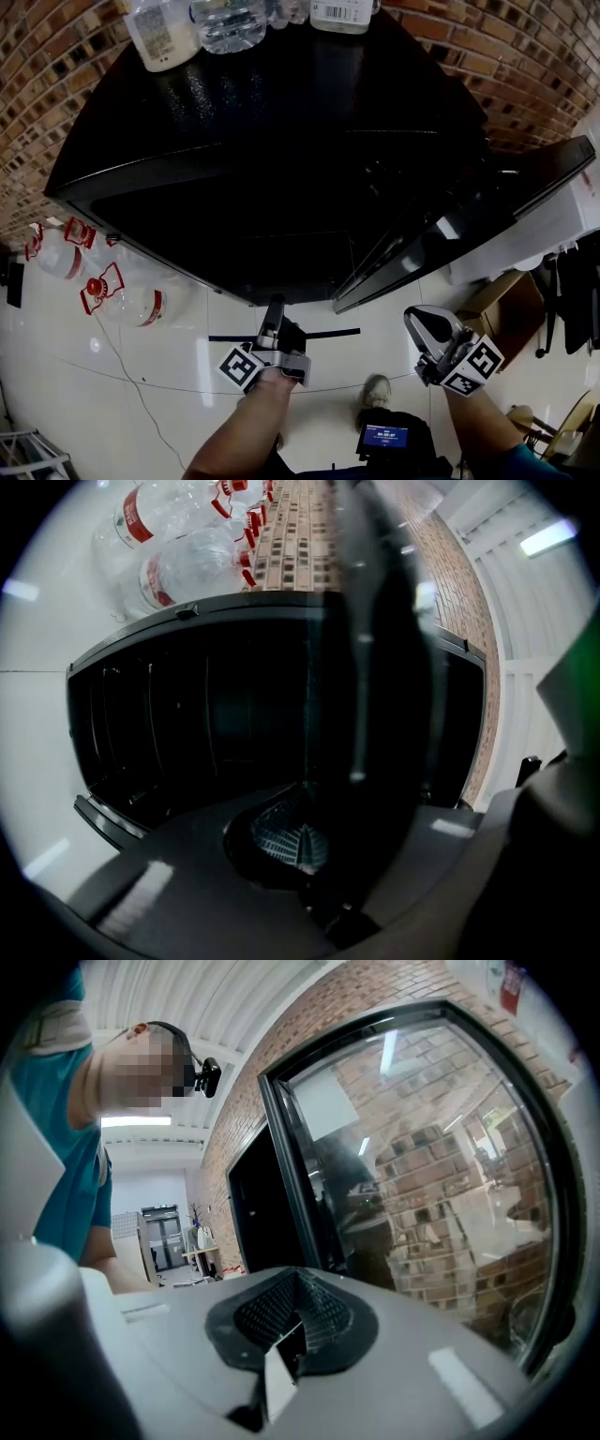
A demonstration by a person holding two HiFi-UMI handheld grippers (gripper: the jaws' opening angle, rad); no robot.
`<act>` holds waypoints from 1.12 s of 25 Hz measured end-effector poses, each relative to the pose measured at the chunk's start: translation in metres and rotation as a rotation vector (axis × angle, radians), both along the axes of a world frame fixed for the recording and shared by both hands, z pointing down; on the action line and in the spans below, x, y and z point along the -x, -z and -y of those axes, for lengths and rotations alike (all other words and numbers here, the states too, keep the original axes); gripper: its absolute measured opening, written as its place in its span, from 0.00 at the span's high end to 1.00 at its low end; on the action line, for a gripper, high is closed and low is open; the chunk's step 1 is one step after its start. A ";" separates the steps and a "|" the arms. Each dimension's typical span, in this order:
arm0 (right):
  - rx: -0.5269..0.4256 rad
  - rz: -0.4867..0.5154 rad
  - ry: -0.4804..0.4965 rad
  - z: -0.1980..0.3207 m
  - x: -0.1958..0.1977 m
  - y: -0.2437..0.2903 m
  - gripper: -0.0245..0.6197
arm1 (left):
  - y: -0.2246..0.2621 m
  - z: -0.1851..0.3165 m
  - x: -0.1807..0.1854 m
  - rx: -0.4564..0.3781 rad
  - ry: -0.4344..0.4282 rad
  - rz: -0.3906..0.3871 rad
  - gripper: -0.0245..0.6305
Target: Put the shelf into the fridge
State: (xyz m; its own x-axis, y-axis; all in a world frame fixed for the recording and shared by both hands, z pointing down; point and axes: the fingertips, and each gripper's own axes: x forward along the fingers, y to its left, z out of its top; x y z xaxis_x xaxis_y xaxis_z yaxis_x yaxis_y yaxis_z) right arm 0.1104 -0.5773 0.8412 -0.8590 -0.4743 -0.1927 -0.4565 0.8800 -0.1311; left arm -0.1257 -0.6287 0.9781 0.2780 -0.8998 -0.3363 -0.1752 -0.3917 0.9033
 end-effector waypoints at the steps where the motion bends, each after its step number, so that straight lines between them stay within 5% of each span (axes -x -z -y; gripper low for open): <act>1: 0.000 0.002 0.000 0.000 0.000 0.001 0.96 | 0.001 0.003 0.000 -0.009 0.001 0.006 0.91; 12: 0.002 0.019 0.000 0.008 0.000 0.000 0.96 | 0.009 0.049 0.006 -0.061 0.029 0.022 0.91; 19: 0.040 -0.008 0.004 0.013 0.001 -0.009 0.96 | -0.048 0.070 0.031 0.296 0.125 0.125 0.91; 28: 0.122 -0.084 -0.013 0.016 -0.014 -0.031 0.96 | -0.027 0.117 0.035 0.218 0.122 0.098 0.90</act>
